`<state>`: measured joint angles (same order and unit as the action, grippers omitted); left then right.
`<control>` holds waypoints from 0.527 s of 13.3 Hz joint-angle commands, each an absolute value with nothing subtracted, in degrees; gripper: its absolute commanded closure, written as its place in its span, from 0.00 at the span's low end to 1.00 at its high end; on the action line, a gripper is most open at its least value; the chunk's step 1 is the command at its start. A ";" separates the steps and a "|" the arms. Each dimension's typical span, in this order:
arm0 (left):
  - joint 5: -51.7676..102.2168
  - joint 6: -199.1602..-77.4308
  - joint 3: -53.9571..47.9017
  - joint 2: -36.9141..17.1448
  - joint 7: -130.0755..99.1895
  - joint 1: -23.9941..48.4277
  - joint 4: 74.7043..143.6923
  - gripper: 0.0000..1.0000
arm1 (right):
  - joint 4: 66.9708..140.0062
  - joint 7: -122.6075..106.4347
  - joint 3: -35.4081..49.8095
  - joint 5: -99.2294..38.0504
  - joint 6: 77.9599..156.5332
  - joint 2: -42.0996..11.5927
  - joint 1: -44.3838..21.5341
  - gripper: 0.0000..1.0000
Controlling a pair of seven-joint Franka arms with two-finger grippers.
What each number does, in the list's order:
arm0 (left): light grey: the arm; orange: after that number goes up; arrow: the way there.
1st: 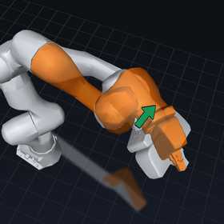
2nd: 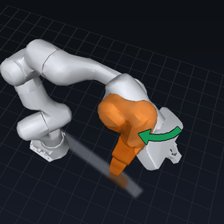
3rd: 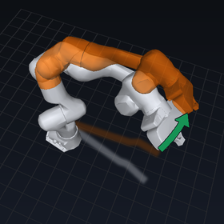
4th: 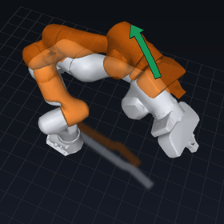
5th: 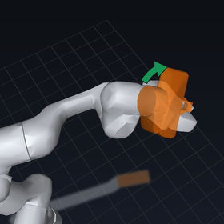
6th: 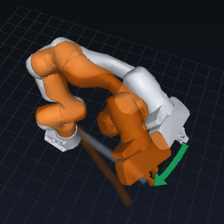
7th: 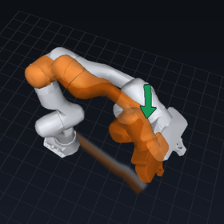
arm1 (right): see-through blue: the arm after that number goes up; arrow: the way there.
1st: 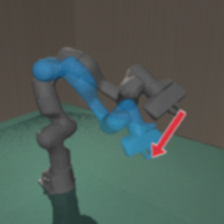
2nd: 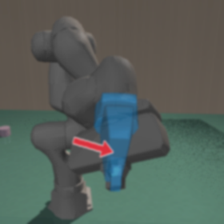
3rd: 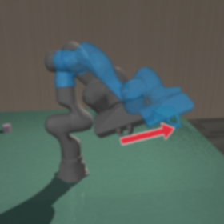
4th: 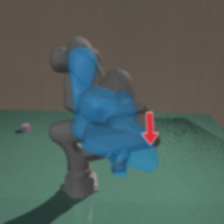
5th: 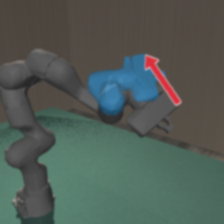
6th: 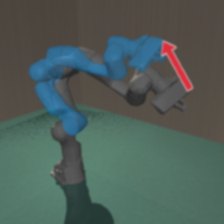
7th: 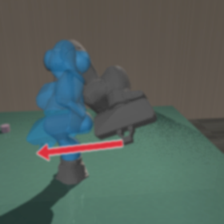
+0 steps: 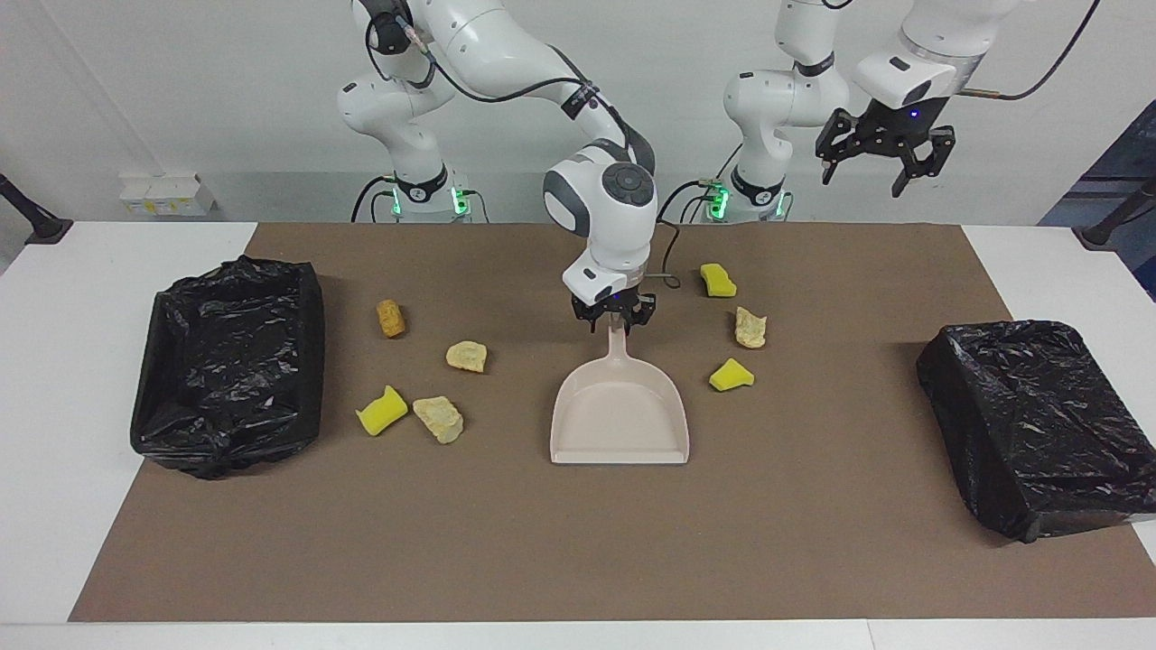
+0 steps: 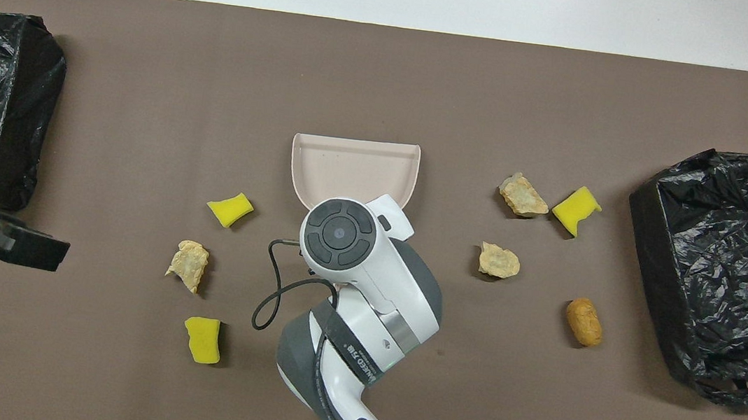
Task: Sweep and dump trash in bin
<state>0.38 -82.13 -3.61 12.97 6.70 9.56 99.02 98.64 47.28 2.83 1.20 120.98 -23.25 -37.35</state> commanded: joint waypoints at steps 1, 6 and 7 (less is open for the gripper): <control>0.97 -84.80 -3.16 18.80 1.86 14.40 108.70 0.00 | 99.67 44.85 2.90 2.54 122.26 -22.32 -37.18 1.00; 1.93 -90.77 -3.34 23.29 -6.93 22.31 120.04 0.00 | 98.44 22.72 2.81 4.75 121.30 -18.82 -30.43 1.00; 1.93 -93.31 -3.34 23.20 -8.94 24.06 121.71 0.00 | 98.79 18.67 2.81 4.66 120.77 -17.59 -28.58 1.00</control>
<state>1.38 -88.33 -4.14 20.55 -5.70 20.90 115.89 97.67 25.89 2.21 4.33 121.59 -21.13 -32.11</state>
